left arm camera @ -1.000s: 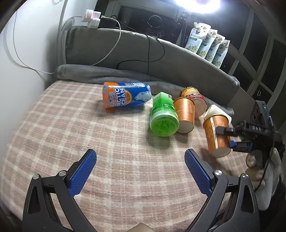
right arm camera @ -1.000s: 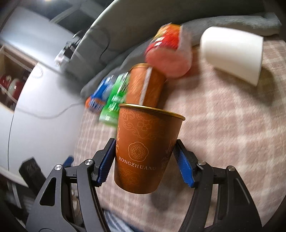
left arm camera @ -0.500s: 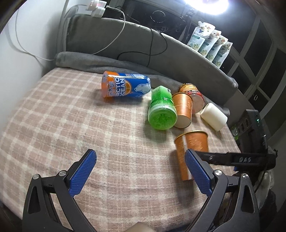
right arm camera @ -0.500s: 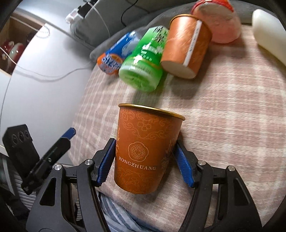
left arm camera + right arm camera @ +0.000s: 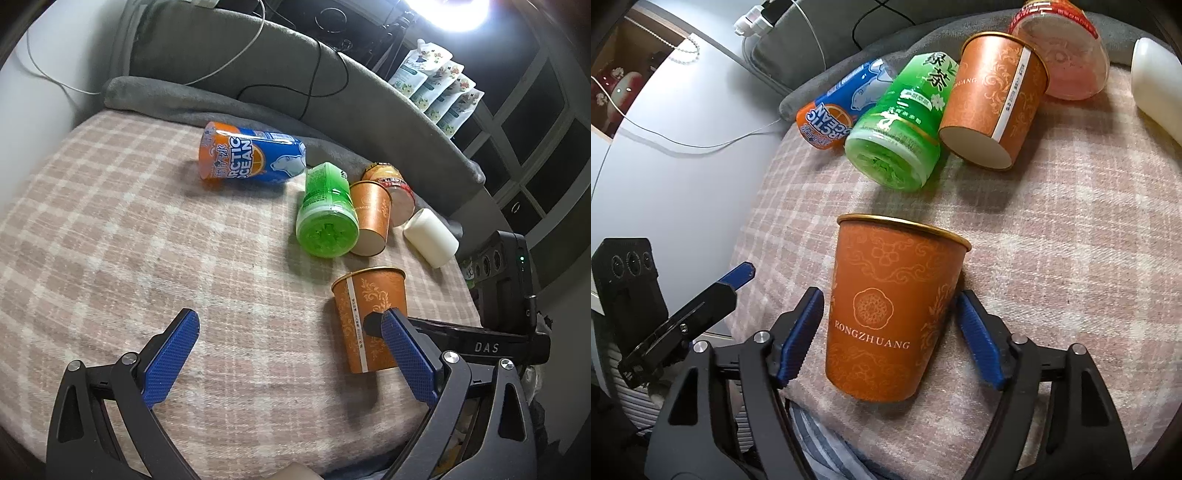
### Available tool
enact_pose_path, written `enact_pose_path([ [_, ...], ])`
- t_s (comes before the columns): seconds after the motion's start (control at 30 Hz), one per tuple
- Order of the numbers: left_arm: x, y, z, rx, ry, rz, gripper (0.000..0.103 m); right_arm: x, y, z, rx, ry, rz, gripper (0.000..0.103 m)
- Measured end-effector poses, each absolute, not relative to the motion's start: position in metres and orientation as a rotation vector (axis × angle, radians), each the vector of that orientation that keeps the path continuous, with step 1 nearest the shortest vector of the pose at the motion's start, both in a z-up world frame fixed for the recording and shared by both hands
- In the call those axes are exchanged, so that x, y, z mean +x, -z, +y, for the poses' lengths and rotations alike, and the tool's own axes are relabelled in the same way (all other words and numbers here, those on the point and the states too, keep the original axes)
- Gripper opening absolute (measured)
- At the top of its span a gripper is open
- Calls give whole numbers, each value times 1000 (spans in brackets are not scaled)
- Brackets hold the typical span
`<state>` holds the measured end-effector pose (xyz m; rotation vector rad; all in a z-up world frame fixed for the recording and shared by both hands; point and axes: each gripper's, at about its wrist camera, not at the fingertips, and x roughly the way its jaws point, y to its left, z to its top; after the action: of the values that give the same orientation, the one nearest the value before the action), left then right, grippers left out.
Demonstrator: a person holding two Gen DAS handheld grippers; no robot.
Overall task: Flip cup upright
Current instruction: 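Rotate the orange cup rim-up with the right gripper, set it down, open, then grasp the upright orange cup with the left gripper while the right gripper withdraws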
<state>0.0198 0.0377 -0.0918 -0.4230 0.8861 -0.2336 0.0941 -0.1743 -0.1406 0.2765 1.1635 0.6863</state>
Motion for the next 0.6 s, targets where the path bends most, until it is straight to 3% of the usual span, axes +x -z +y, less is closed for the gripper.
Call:
enact_pose_path([
  [0.6, 55, 97, 4, -487, 440, 1024, 98, 54, 87, -250, 233, -486, 924, 77],
])
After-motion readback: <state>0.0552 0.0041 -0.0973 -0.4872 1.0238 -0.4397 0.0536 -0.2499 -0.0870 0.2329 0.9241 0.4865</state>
